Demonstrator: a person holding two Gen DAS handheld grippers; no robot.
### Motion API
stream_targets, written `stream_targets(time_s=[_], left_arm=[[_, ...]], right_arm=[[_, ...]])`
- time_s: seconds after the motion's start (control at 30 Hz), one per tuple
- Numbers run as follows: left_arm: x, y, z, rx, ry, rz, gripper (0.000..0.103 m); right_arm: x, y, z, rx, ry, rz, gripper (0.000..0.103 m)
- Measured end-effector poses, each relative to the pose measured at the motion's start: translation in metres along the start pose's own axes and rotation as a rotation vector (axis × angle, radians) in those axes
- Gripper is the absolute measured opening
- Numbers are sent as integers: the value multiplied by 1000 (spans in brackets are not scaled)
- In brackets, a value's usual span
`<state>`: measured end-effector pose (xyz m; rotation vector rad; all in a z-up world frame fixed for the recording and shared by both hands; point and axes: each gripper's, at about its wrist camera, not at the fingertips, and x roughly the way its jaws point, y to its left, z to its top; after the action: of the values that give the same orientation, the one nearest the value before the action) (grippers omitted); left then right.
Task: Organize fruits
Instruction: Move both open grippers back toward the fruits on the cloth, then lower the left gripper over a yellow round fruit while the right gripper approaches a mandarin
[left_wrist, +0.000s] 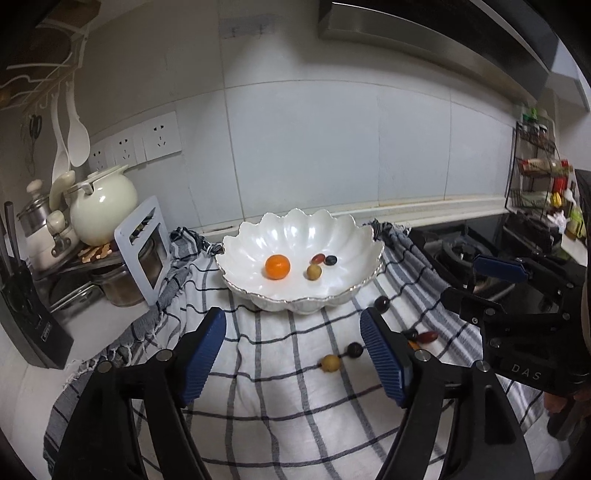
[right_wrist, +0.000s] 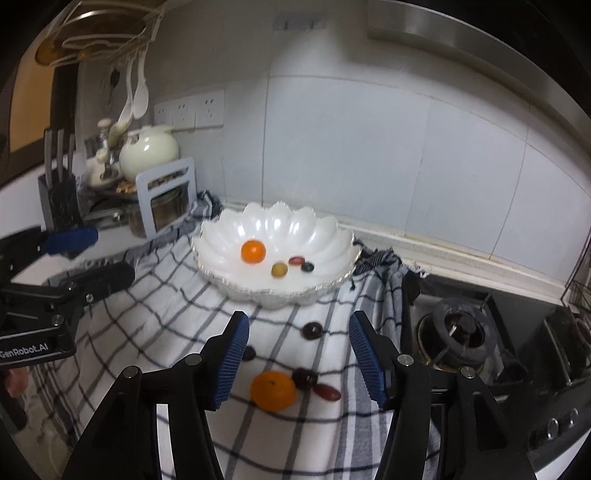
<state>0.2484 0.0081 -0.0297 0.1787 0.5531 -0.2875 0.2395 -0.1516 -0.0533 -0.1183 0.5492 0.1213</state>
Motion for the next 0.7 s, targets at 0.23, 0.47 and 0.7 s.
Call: stream_targets(time_s=[0.23, 0.47, 0.7], left_arm=[[4, -1, -11, 27, 18, -24, 79], [18, -1, -24, 61, 51, -51, 81], [37, -5, -36, 103, 75, -91, 81]], right_arm=[[4, 9, -19, -11, 35, 16, 60], [16, 12, -33, 13, 61, 1, 67], [29, 14, -45, 26, 87, -10, 67]])
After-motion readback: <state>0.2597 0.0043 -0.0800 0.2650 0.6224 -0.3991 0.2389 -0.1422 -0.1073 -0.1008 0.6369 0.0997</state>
